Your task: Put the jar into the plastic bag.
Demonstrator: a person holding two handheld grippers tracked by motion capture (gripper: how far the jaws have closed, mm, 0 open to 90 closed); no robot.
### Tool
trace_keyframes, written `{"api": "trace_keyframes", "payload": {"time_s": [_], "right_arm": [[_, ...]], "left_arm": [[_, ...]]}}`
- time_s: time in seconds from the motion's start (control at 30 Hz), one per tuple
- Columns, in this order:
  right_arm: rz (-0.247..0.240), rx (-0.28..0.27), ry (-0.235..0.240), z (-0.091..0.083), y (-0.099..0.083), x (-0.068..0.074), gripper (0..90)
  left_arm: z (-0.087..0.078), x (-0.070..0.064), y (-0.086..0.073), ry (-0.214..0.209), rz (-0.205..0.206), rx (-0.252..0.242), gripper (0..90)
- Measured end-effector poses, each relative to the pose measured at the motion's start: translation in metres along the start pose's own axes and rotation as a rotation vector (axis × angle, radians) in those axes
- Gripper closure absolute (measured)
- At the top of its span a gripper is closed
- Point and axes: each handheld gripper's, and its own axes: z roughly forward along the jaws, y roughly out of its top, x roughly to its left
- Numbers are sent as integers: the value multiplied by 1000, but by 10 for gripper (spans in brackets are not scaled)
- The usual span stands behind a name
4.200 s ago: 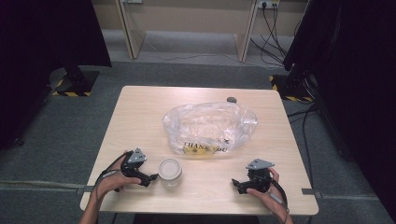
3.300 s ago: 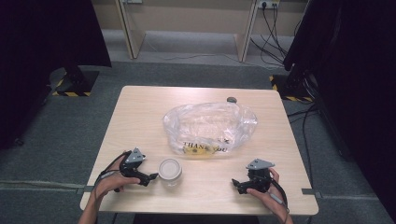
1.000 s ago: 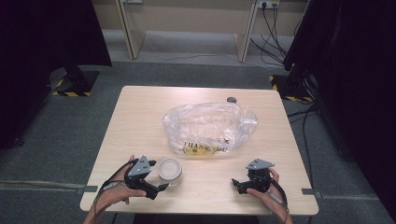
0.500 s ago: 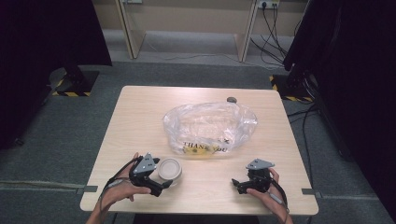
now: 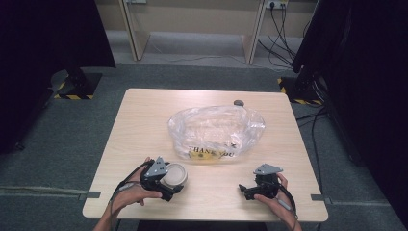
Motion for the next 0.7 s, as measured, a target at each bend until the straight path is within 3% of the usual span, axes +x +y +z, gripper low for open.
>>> {"api": "trace_keyframes", "payload": {"time_s": [0.3,0.43,0.7], "right_arm": [[1,0,0,0,0,0,2],[1,0,0,0,0,0,2],[0,0,0,0,0,0,2]], "left_arm": [[9,-1,1,-1,-6,4,57],[11,-2,2,21,7,14,81],[12,-1,4,14,-20,8,99]]}}
